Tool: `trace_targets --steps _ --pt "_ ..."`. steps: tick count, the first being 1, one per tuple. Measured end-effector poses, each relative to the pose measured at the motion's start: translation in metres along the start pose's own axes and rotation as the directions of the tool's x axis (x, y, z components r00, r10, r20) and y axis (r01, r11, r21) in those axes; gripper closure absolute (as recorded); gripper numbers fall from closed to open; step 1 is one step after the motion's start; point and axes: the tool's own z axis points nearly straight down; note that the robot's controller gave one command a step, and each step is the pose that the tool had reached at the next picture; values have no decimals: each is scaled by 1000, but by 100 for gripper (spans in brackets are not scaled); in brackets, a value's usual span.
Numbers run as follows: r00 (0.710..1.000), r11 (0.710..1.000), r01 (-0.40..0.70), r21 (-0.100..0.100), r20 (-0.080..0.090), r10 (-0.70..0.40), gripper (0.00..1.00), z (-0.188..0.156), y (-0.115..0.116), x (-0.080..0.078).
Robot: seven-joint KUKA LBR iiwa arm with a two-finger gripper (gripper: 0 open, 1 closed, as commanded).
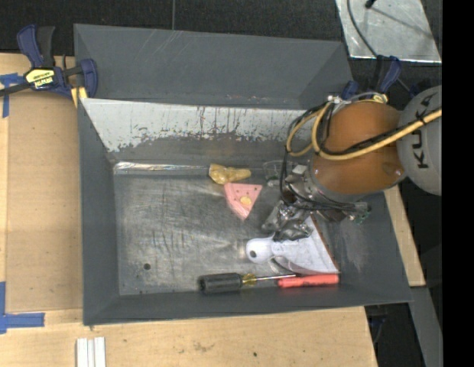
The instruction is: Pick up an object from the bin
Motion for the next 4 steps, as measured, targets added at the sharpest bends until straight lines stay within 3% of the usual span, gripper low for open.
trace_targets --steps 3,4 --pt "1000 1000 -3 -8 -18 3 100 -19 0 0" --pt "1000 1000 -3 -13 -26 3 100 -39 1 0"
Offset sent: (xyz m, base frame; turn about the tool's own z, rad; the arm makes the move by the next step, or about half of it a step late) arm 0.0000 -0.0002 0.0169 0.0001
